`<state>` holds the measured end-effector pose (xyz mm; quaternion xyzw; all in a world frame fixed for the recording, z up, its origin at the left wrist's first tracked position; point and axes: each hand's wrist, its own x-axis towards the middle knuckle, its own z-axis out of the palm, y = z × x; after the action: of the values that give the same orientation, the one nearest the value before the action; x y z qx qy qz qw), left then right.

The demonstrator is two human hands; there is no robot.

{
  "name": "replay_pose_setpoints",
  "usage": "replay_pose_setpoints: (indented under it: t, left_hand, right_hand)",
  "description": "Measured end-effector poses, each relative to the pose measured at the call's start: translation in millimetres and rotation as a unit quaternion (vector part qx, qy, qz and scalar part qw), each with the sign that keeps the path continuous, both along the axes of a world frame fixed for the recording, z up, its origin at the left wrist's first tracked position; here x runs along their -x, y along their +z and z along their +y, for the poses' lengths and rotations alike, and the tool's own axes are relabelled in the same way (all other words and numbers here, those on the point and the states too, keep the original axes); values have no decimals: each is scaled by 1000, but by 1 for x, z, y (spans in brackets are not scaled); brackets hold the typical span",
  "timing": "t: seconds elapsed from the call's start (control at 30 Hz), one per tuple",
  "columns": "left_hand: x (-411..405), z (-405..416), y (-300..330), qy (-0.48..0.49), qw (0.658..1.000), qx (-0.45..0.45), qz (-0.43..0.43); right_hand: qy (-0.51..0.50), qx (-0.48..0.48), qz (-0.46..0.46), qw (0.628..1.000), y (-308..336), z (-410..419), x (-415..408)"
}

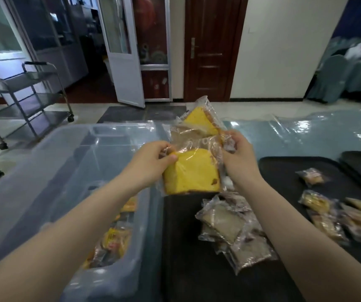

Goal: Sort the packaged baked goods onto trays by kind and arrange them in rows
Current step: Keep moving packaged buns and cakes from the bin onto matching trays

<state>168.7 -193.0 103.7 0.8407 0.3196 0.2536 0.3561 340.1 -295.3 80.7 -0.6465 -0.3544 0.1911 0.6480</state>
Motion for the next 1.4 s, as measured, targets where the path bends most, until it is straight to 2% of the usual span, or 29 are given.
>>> replay_pose_setpoints:
  t: [0.13, 0.23, 0.37, 0.43, 0.53, 0.77, 0.9, 1.03, 1.27, 1.4]
  left_hand:
    - [-70, -27, -12, -30, 997, -4, 67]
    - [-113, -46, -43, -41, 993, 4, 108]
    - [-144, -67, -99, 20, 988, 25, 151]
    - [-147, -79, -119, 68, 988, 44, 133]
    - [-151, -94, -129, 107, 988, 93, 59]
    - [-205, -127, -134, 83, 979, 182, -26]
    - [-256, -166, -137, 42, 977, 205, -35]
    - [-319, -201, -139, -8, 976, 216, -18]
    - [-471, -277, -159, -15, 955, 295, -9]
    - [-569, -337, -167, -5, 917, 398, -22]
  right_hand:
    - [3, 15, 14, 1000, -24, -39, -67]
    - [3, 48, 1, 999, -48, -70, -121]
    - [-2, 88, 10, 996, -76, -108, -177]
    - [-10, 112, 14, 994, -88, -124, -193]
    - [-27, 130, 26, 991, -101, -144, -211]
    - [-93, 137, 44, 985, -127, -205, -229]
    - [-154, 129, 55, 978, -129, -256, -261]
    - [-232, 110, 48, 965, -133, -306, -314]
    - [-302, 68, 65, 949, -150, -395, -445]
    - [-354, 73, 99, 927, -162, -454, -529]
